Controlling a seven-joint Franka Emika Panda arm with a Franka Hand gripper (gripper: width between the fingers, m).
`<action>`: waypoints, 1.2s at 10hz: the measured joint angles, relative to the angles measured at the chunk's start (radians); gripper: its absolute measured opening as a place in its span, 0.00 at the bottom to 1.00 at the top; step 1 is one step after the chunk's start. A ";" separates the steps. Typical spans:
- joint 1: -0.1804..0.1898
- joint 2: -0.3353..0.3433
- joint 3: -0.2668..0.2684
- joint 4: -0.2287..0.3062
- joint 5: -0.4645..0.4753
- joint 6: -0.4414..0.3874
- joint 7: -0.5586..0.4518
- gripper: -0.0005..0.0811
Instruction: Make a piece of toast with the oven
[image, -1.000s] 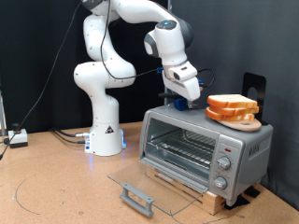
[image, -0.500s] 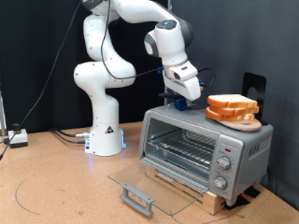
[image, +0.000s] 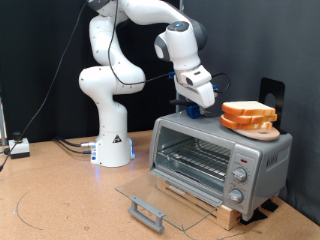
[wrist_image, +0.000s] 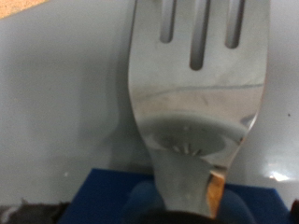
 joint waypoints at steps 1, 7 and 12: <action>0.000 0.000 0.000 0.000 0.000 0.000 0.000 0.58; -0.016 -0.002 0.010 0.000 -0.067 0.001 0.008 0.99; -0.017 -0.008 0.007 0.006 -0.056 0.003 0.008 0.99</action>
